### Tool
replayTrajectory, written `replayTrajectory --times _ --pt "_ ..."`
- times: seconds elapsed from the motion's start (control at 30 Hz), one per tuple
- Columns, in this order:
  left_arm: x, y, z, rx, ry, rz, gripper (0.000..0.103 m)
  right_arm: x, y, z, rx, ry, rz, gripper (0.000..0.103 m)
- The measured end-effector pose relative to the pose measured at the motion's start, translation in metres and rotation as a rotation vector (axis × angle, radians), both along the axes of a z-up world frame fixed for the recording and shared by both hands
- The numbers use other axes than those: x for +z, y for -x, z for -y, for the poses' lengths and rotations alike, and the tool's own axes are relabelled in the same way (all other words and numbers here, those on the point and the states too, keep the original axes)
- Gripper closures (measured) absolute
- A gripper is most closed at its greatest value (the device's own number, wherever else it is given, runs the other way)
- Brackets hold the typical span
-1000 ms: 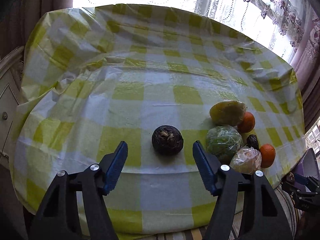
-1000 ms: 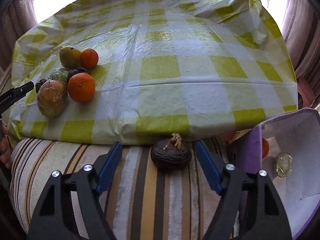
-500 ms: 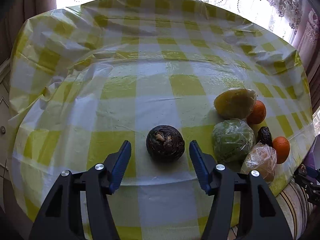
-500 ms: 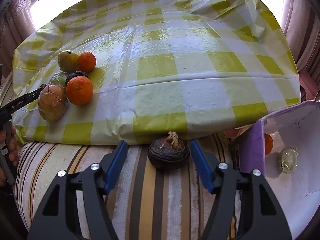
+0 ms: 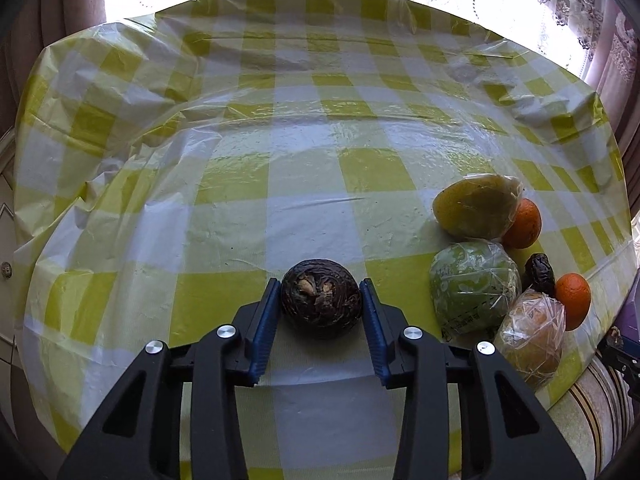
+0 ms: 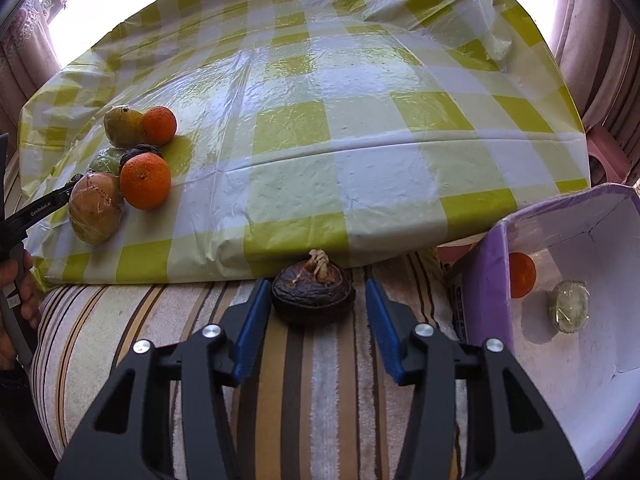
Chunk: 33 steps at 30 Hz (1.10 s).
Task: Organize fruits
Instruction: 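Grasp the dried brown fruit with the right tool while the left tool lifts the dark fruit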
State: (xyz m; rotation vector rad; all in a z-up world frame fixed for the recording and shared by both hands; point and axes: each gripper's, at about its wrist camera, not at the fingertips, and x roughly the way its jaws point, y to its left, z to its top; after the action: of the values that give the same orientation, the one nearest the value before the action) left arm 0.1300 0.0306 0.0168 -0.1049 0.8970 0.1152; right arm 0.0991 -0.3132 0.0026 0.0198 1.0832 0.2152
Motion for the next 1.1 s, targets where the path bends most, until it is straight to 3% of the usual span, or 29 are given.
replayTrajectory --times 0.6,1.1 --pt "0.053 0.035 0.032 -0.035 -0.035 0.120 0.065 0.026 0.017 0.019 0.005 -0.021 0.088 0.061" --pt "0.078 0.042 0.122 -0.231 -0.047 0.160 0.065 0.044 0.027 0.102 -0.142 -0.029 0.152 0.061"
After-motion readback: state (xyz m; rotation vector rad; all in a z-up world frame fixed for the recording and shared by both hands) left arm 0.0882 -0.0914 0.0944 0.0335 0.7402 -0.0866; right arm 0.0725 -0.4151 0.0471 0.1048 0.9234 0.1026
